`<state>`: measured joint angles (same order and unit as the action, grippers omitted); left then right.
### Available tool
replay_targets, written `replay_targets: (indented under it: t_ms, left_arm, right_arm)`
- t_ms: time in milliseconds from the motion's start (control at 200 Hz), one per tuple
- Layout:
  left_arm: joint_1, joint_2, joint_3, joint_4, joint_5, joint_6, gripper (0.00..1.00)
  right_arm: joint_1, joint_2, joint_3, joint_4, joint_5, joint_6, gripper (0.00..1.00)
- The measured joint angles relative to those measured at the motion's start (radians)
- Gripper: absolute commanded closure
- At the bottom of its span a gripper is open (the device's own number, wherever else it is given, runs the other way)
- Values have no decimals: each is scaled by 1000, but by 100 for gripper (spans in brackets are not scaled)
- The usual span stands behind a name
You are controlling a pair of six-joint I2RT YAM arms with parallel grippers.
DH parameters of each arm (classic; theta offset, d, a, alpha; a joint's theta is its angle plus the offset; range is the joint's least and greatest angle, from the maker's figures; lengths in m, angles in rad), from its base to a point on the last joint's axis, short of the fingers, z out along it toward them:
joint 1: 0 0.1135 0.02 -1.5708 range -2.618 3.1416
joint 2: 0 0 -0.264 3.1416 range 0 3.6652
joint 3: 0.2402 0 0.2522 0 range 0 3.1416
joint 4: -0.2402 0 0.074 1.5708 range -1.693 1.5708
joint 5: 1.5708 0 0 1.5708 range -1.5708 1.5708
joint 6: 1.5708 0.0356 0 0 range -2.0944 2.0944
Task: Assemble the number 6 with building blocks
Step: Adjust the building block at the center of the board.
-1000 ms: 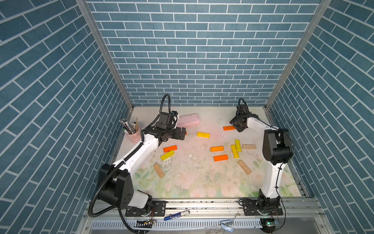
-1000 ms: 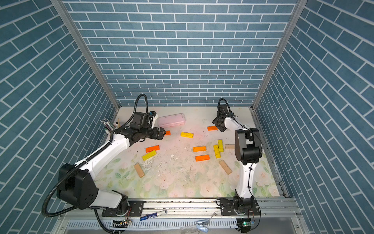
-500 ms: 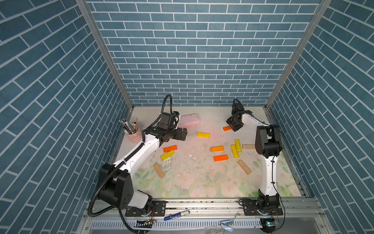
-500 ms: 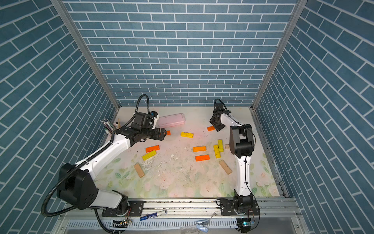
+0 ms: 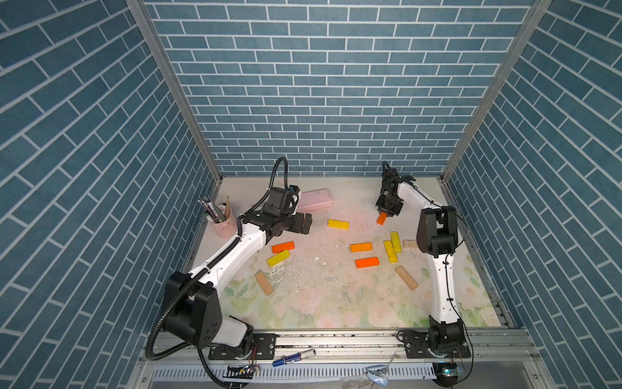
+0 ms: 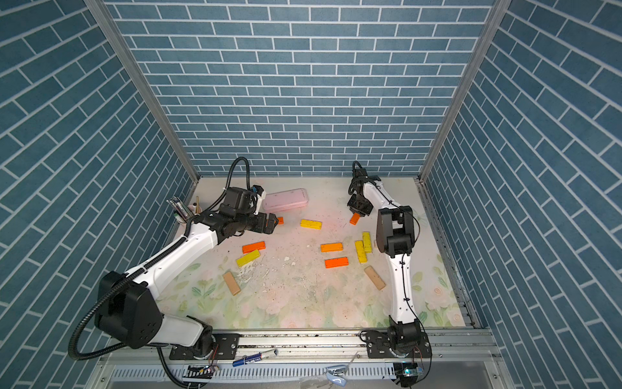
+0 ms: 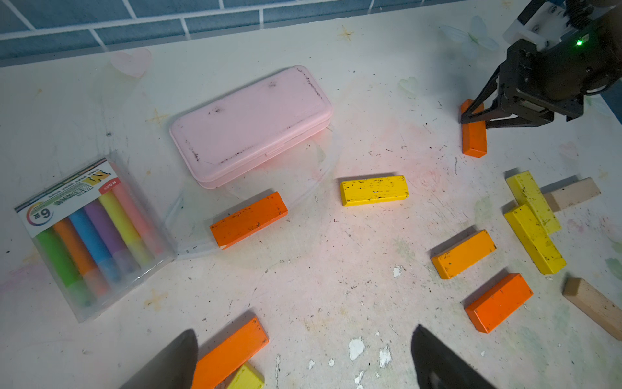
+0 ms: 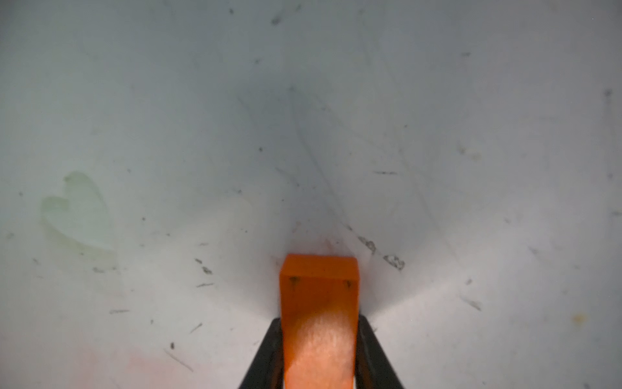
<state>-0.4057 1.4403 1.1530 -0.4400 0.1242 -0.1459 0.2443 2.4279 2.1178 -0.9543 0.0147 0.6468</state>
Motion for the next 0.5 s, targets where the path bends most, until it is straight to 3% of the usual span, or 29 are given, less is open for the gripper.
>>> replay_targets:
  t_ms: [215, 500]
  left_arm:
    - [-3, 0, 0, 0, -3, 1, 1]
    - [-16, 0, 0, 2, -7, 3, 1]
  right_arm:
    - [-1, 40, 72, -62, 16, -239, 83]
    - [-29, -25, -53, 26, -29, -442, 83]
